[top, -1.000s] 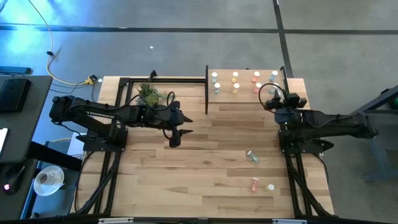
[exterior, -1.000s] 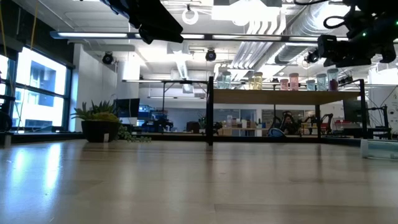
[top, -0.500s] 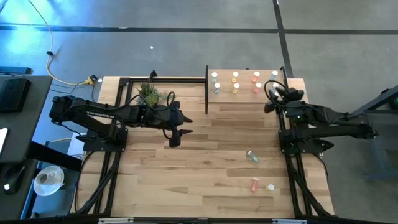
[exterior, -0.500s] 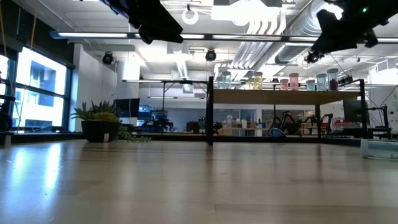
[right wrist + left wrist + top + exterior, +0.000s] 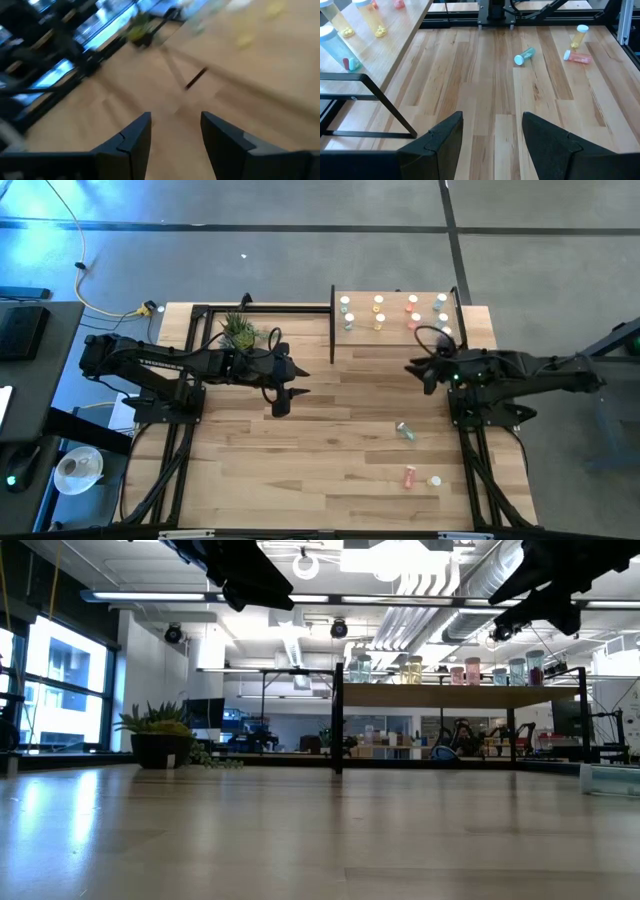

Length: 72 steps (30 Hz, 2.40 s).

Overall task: Pick and place medicine bottles onto shelf by color
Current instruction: Put the yellow pill bottle aligned with the other yellow pill bottles on the shelf

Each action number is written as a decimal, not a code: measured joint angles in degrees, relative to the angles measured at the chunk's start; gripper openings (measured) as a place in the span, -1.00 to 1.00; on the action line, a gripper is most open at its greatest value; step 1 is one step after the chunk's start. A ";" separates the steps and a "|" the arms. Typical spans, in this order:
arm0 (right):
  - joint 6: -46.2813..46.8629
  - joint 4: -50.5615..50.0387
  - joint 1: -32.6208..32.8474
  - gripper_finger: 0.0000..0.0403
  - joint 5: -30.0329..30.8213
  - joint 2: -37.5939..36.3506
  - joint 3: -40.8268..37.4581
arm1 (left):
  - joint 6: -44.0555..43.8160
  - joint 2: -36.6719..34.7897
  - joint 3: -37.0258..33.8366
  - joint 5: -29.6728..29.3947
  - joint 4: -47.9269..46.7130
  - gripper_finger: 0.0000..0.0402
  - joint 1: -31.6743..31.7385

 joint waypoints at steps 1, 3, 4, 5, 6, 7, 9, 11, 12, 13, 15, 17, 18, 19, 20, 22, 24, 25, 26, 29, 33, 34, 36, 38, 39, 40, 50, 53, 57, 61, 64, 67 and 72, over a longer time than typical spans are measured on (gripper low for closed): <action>1.59 -0.01 0.77 -0.19 -1.24 0.62 0.00 | 0.00 0.00 0.02 -0.01 0.00 -0.04 0.00; 4.45 0.01 2.43 -0.19 -3.20 1.87 0.00 | 0.00 0.00 0.00 -0.01 0.00 -0.04 0.00; 5.67 0.01 3.34 -0.19 -4.03 2.60 0.00 | 0.00 0.00 0.00 -0.01 0.00 -0.04 0.00; 6.92 -0.01 4.20 -0.19 -4.61 3.35 0.00 | 0.00 0.00 0.01 0.00 -0.02 -0.04 0.00; 8.12 -0.01 5.08 -0.19 -5.39 4.11 0.00 | 0.00 0.00 0.00 0.00 -0.09 -0.04 0.00; 9.24 -0.02 5.94 -0.19 -5.90 4.81 0.00 | 0.00 0.00 0.02 -0.01 -0.25 -0.04 -0.01; 11.48 -0.09 7.70 -0.19 -7.48 6.00 0.00 | 0.00 0.00 0.00 -0.01 -0.83 -0.04 -0.02; 13.85 -0.52 9.38 -0.19 -8.64 7.11 0.00 | 0.00 0.00 0.01 0.00 -1.62 -0.04 0.00; 15.23 -0.96 10.35 -0.19 -8.94 7.77 0.00 | 0.00 0.00 0.00 -0.01 -1.95 -0.04 -0.01; 16.54 -1.39 11.30 -0.19 -9.15 8.38 0.00 | 0.00 0.00 0.00 0.01 -2.34 -0.04 -0.01; 19.06 -2.37 13.20 -0.19 -10.07 9.54 0.00 | 0.00 0.00 0.01 0.00 -3.09 -0.04 -0.01; 21.38 -3.16 15.15 -0.19 -10.30 10.78 0.00 | -0.05 0.00 0.02 0.01 -3.64 -0.04 0.00; 22.56 -3.42 16.19 -0.19 -10.32 11.32 0.00 | -0.07 0.00 0.02 -0.01 -3.89 -0.04 0.00; 23.70 -3.46 17.19 -0.19 -10.32 11.84 0.00 | -0.07 0.00 0.00 -0.01 -4.14 -0.04 -0.01; 24.94 -3.44 18.18 -0.19 -10.28 12.35 0.00 | -0.08 0.00 0.00 -0.01 -4.33 -0.04 0.00; 27.17 -3.45 20.20 -0.19 -10.32 13.23 0.00 | -0.65 0.00 0.00 -0.01 -4.35 -0.04 -0.02; 29.37 -3.44 22.32 -0.19 -10.31 14.04 0.00 | -1.33 0.00 0.00 -0.01 -4.33 -0.04 -0.01; 30.38 -3.44 23.40 -0.19 -10.31 14.43 0.00 | -1.54 0.00 0.00 -0.02 -4.33 -0.04 -0.01; 31.32 -3.40 24.48 -0.19 -10.31 14.81 0.00 | -1.58 0.00 0.00 0.01 -4.33 -0.04 -0.01; 33.79 -2.26 27.42 -0.19 -10.13 15.90 0.00 | -1.70 0.00 0.00 -0.01 -4.31 -0.04 -0.02; 37.17 -0.68 30.42 -0.19 -10.08 17.04 0.00 | -2.57 0.00 0.00 0.01 -4.28 -0.04 -0.01; 38.13 -0.68 31.07 -0.19 -10.08 17.29 0.00 | -2.59 0.00 0.00 0.01 -4.28 -0.04 -0.02; 40.05 -0.68 32.16 -0.19 -10.07 17.75 0.00 | -2.58 0.00 0.00 0.01 -4.28 -0.04 0.00; 41.18 0.03 33.03 -0.19 -10.01 18.16 0.00 | -2.58 0.00 0.00 0.01 -4.26 -0.04 0.00; 41.27 1.15 33.45 -0.19 -9.89 18.40 0.00 | -2.58 0.00 0.00 0.01 -4.28 -0.04 0.00; 41.28 2.40 33.83 -0.19 -9.86 18.54 0.00 | -2.62 0.00 0.00 0.01 -4.27 -0.04 0.00; 43.01 5.91 36.12 -0.19 -8.94 20.07 0.78 | -3.04 0.00 0.00 -0.05 -4.24 -0.04 -0.02; 41.69 5.04 36.94 -0.19 -6.91 21.57 4.66 | -3.04 0.00 0.00 -0.08 -4.24 -0.04 -0.02; 40.31 -4.69 38.23 -0.19 -5.21 25.30 12.35 | -3.03 0.00 0.00 -0.13 -4.22 -0.04 -0.02; 43.93 -19.66 39.88 -0.19 -5.22 30.18 20.51 | -3.02 0.00 0.00 -0.25 -4.23 -0.04 0.00; 46.17 -27.41 41.82 -0.19 -6.99 33.96 24.91 | -3.02 0.00 0.00 -0.25 -4.22 -0.04 -0.02; 47.28 -31.75 43.91 -0.19 -9.00 37.23 26.54 | -3.03 0.00 0.00 -0.25 -4.21 -0.04 -0.01; 48.95 -32.07 46.64 -0.19 -15.12 40.82 25.50 | -3.19 0.00 0.00 -0.23 -4.20 -0.04 -0.02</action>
